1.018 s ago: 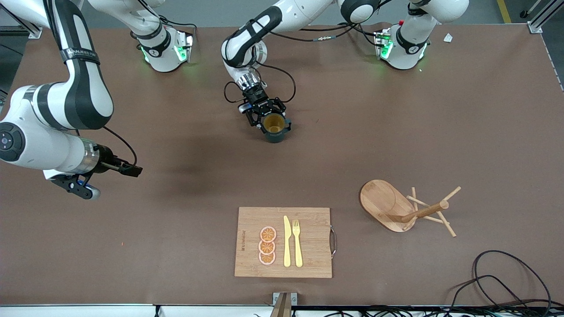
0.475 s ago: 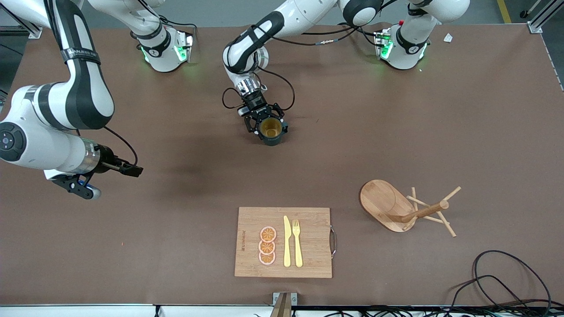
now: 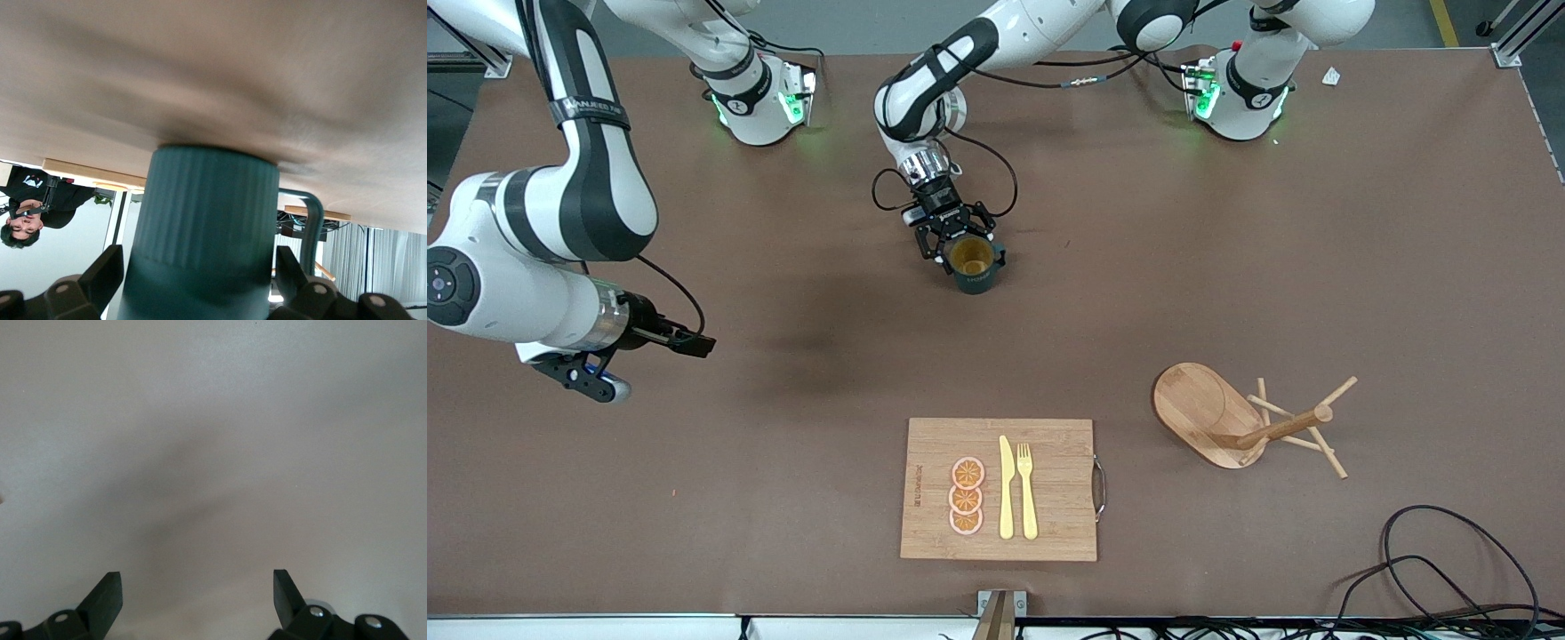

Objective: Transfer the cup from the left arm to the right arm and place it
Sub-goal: 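Lower the teal mug upright onto the table with the left gripper, then open the left gripper and raise it off the mug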

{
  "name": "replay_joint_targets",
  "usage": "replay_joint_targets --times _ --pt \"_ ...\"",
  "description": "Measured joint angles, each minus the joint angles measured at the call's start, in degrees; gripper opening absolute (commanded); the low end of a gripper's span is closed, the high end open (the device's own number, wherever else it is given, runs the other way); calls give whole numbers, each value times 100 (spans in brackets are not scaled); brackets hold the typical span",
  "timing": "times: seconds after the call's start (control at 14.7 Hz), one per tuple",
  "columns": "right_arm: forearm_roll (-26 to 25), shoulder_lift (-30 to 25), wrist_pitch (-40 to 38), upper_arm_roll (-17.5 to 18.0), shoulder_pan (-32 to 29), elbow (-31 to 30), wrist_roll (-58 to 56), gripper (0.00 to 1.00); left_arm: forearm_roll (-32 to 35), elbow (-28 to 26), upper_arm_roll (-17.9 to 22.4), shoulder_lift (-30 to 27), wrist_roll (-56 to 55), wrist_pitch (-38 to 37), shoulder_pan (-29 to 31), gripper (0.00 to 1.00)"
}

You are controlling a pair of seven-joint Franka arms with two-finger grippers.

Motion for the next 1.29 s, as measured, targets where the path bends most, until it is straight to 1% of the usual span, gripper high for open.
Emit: replay_joint_targets --times 0.54,0.88,1.15,1.29 --pt "0 2 29 3 50 -31 107 100 -56 81 -263 -125 -146 -81 -25 100" --pt "2 2 170 6 297 -71 753 100 -328 106 -385 -570 -131 -369 -26 100" --pt "2 5 594 11 601 -337 1378 100 -479 111 -346 -980 -78 -619 30 100" --pt "2 5 670 11 692 -390 1612 100 -592 123 -303 -1227 -65 -688 206 100"
